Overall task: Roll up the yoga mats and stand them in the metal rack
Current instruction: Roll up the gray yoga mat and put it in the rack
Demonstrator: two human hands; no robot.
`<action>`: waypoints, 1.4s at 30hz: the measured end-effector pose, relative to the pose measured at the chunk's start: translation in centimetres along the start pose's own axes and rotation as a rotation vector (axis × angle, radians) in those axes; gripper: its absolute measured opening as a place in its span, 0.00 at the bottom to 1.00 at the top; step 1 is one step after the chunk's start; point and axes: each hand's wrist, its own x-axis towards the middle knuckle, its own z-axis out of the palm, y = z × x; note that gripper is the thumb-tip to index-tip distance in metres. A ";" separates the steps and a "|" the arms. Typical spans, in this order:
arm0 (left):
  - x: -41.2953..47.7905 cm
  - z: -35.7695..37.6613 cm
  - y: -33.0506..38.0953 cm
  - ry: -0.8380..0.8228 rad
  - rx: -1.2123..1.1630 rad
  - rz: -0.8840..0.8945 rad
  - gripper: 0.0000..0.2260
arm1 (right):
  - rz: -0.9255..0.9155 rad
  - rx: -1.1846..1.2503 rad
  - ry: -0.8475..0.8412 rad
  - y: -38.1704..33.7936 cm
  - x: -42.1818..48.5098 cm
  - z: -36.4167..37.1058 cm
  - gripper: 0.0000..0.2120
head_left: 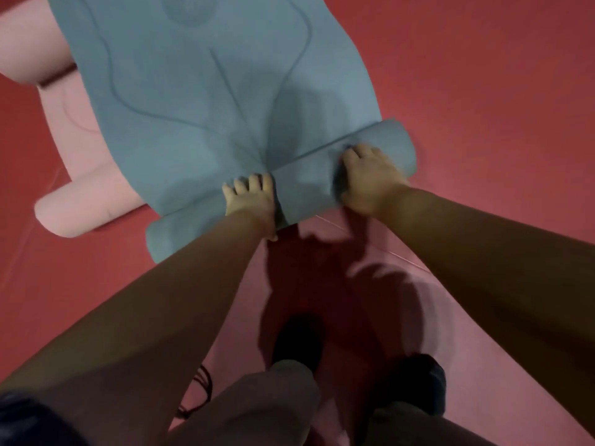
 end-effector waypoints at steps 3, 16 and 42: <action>1.9 1.0 -1.8 0.097 -0.007 0.066 0.53 | -0.176 -0.249 0.011 -0.3 2.6 1.9 0.44; -0.2 -6.7 2.6 0.289 -0.140 0.490 0.29 | -0.102 -0.345 0.187 2.3 0.7 -0.9 0.21; -33.8 -14.4 2.9 0.582 -0.022 0.693 0.26 | 0.326 -0.071 0.192 -7.5 -34.1 -10.9 0.34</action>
